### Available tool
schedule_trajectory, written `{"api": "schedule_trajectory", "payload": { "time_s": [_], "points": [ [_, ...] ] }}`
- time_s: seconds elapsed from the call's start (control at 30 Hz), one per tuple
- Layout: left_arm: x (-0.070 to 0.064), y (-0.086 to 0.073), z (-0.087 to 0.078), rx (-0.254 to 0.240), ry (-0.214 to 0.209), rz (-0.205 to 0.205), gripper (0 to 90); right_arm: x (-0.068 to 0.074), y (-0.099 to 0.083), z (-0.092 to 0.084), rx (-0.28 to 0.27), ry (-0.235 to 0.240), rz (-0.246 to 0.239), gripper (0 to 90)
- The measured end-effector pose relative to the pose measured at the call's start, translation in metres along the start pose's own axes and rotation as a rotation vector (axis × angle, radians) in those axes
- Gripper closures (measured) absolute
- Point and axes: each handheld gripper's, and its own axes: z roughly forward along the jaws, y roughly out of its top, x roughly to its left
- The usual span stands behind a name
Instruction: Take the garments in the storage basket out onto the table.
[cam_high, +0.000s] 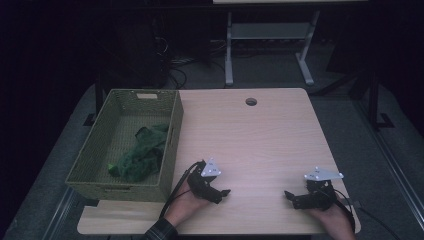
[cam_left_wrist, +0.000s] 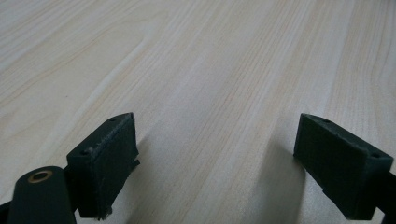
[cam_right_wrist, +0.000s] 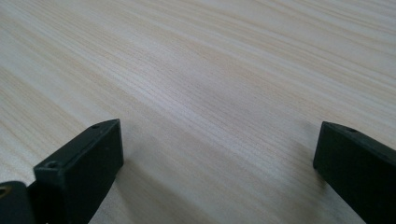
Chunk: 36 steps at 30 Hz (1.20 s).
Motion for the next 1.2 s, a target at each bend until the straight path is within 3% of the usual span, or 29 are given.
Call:
{"api": "schedule_trajectory", "payload": {
  "time_s": [0.43, 1.2],
  "points": [
    [0.003, -0.002, -0.003, -0.004, -0.025, 0.025, 13.4, 0.000, 0.000, 0.000, 0.001, 0.001, -0.001, 1.3],
    [0.015, 0.005, -0.021, -0.022, -0.010, 0.004, 13.8, 0.000, 0.000, 0.000, 0.001, 0.003, -0.005, 1.3]
  ]
}}
